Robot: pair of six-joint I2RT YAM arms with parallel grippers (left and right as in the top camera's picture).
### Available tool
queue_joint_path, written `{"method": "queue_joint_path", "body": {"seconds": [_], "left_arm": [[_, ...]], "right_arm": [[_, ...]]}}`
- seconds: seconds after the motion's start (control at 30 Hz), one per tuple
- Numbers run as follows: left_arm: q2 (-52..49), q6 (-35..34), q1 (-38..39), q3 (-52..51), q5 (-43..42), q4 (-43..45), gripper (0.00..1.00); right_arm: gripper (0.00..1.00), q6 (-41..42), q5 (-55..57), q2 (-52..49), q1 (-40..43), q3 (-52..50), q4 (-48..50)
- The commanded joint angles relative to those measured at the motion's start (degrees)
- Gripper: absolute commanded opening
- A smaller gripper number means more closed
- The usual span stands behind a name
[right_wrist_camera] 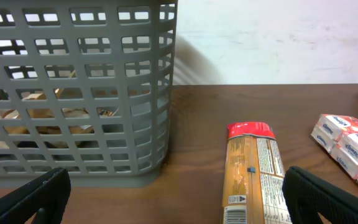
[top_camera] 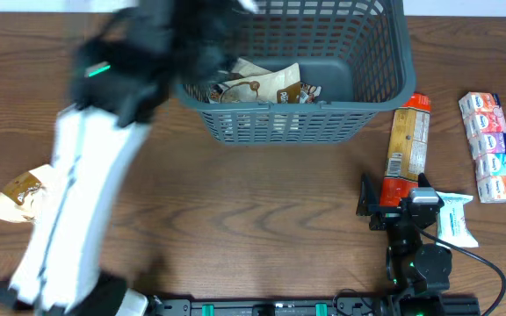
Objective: Pack container
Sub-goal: 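Reach the left gripper to the far-left snack bag and grasp it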
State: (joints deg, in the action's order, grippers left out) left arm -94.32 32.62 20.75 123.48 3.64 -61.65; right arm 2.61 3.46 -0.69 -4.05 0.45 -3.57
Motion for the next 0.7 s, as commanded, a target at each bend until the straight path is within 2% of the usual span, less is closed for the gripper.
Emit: {"method": "queue_joint_path", "body": {"seconds": [0.0,0.2,0.4,0.5,0.67], "left_arm": [[3.8,-14.23,-6.93,0.52,5.35,-4.42,0.99],[5.88,-27.41,-25.44,-0.13,6.32,-15.85,0.99],[5.95,-37.7,-42.21,-7.89,5.44,-16.92,0.99],[6.21,-38.07,-47.12,-15.02,0.87,-16.15,0.99],[9.03,-39.06,-48.89,-31.26,-0.02,-10.88,0.99]], "right_arm": [[0.99,1.03,0.13,0.31,-0.37,-0.13,-0.13],[0.99,1.27,0.13,0.31,-0.37,-0.13,-0.13],[0.99,1.68,-0.11,0.31,-0.37,-0.13,-0.13],[0.99,1.66,-0.48,0.31,-0.37,-0.13,-0.22],[0.99,1.66,-0.48,0.31,-0.37,-0.13,-0.31]]}}
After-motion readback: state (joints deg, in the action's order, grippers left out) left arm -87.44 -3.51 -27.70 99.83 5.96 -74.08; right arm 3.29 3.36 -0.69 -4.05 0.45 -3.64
